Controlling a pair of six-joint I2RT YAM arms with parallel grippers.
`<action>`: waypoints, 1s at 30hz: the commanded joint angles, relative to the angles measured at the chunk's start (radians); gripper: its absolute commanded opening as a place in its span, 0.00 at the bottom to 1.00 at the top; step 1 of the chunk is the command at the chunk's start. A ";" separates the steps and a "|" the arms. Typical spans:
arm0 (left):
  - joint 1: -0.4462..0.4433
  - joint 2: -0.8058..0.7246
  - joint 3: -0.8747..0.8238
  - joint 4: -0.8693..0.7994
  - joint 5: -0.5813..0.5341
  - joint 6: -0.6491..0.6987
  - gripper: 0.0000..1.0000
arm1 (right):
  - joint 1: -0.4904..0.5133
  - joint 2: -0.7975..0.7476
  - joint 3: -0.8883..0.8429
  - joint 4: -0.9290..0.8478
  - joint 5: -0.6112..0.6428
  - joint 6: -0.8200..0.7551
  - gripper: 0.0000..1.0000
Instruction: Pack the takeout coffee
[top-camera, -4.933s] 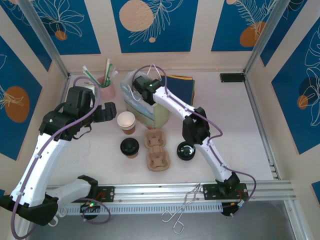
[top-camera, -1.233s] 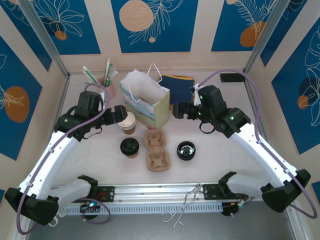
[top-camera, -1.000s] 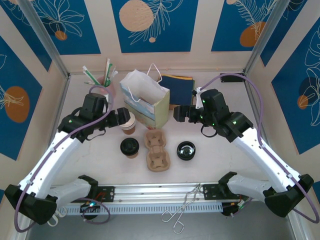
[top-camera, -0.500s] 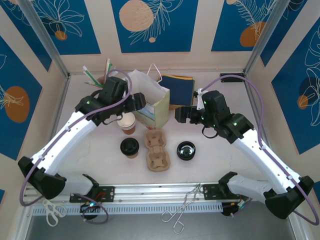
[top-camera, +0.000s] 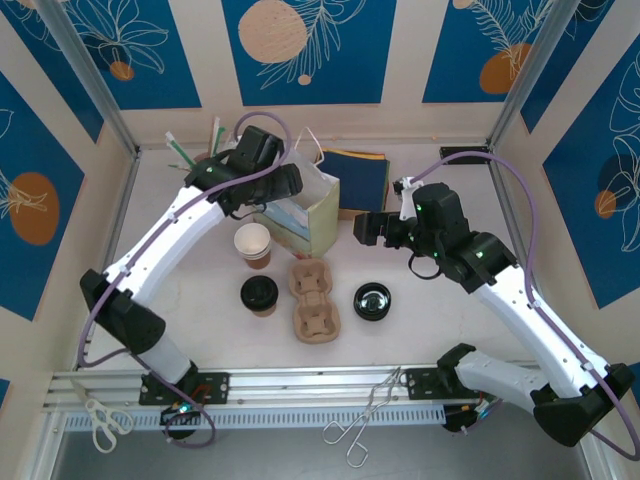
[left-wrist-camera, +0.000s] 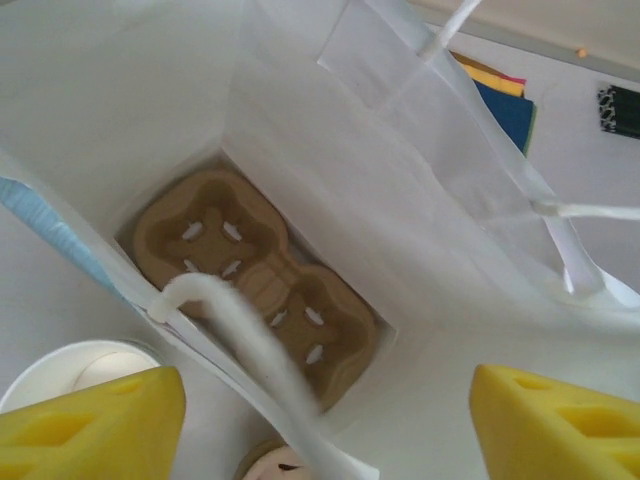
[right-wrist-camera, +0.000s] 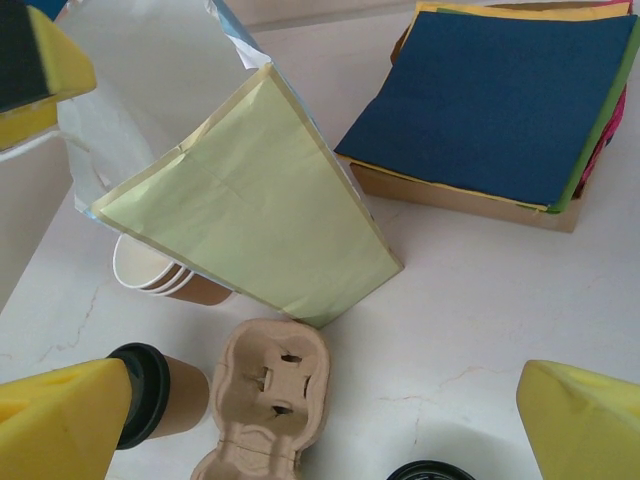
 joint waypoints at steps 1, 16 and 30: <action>-0.008 0.043 0.053 -0.067 -0.039 0.017 0.73 | -0.004 -0.014 -0.014 0.012 -0.019 -0.017 0.99; -0.007 0.108 0.085 -0.104 -0.044 0.096 0.45 | -0.020 0.010 -0.010 0.007 -0.036 -0.017 0.99; 0.045 0.158 0.138 -0.124 -0.008 0.176 0.29 | -0.022 0.029 -0.005 0.004 -0.037 -0.019 0.99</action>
